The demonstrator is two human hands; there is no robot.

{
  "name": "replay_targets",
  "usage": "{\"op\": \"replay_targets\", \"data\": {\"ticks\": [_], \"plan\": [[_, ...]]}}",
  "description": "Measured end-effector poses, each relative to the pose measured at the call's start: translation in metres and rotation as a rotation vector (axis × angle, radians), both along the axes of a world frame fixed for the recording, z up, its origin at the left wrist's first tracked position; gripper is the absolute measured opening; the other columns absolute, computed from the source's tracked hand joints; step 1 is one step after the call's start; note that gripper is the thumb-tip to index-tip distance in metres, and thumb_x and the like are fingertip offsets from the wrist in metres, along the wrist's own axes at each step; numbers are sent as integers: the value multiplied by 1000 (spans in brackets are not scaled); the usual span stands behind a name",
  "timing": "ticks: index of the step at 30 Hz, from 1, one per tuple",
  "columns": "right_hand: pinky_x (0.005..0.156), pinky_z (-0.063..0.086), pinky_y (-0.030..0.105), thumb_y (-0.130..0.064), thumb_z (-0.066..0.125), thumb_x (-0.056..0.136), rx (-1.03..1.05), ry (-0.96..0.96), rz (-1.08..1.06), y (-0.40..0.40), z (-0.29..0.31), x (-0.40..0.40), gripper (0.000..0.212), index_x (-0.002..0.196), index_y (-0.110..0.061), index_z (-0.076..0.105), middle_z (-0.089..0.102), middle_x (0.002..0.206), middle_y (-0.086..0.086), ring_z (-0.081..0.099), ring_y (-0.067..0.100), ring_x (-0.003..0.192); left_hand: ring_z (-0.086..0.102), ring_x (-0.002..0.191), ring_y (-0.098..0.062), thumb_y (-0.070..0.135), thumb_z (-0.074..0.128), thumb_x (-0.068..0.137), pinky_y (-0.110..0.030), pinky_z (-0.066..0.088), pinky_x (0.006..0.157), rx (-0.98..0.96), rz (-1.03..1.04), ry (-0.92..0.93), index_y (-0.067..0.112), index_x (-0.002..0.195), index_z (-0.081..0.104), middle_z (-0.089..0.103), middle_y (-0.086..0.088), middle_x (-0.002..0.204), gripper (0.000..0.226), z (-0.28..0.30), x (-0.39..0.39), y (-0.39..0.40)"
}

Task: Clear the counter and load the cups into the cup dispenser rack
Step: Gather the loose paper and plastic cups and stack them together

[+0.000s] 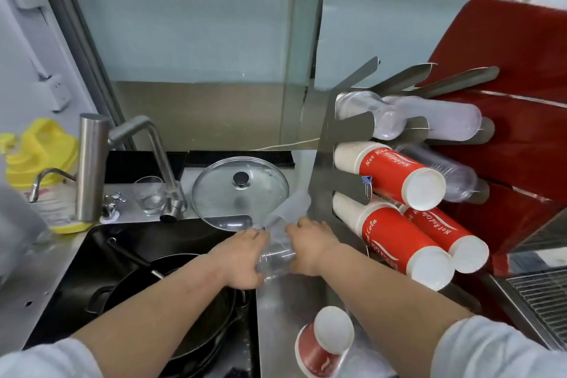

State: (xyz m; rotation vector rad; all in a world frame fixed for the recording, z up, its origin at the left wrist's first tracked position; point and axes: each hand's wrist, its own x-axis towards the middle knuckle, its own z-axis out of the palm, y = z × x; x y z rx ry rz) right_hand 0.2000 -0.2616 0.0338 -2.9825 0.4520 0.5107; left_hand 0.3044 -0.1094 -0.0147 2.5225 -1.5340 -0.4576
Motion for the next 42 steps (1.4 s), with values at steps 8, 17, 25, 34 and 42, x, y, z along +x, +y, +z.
{"op": "replay_targets", "data": {"ticks": [8, 17, 25, 34, 42], "plan": [[101, 43, 38, -40, 73, 72, 172, -156, -2, 6, 44, -4, 84, 142, -20, 32, 39, 136, 7, 47, 32, 123, 53, 99, -16, 47, 62, 65, -27, 45, 83, -128, 157, 197, 22, 118, 50, 56, 2, 107, 60, 22, -4, 4], [110, 35, 39, -33, 68, 80, 198, -238, 79, 9, 81, 1, 77, 146, -21, 30, 36, 143, 10, 34, 32, 134, 37, 139, -10, 25, 70, 74, -18, 30, 104, -275, 205, 376, 17, 152, 20, 34, 0, 154, 93, 43, -12, -1], [102, 41, 41, -26, 68, 80, 169, -74, 114, 15, 64, 0, 62, 135, -10, 43, 46, 130, 14, 47, 31, 121, 66, 99, -11, 20, 67, 64, -35, 56, 88, -334, 265, 619, 48, 121, 43, 64, 10, 109, 68, 16, -20, 2], [102, 40, 34, -30, 71, 77, 171, 17, 116, 15, 26, -1, 55, 124, -11, 50, 53, 125, 13, 45, 26, 120, 60, 93, -7, 30, 68, 58, -23, 50, 80, -288, 260, 650, 28, 129, 50, 61, 6, 110, 73, -25, -28, -2], [93, 47, 35, -24, 73, 76, 180, 10, 131, 15, 17, 1, 61, 130, -15, 46, 46, 130, 12, 53, 29, 114, 61, 99, -10, 39, 68, 58, -31, 54, 84, -278, 308, 624, 31, 129, 48, 59, 6, 113, 74, -33, -31, 2]]}}
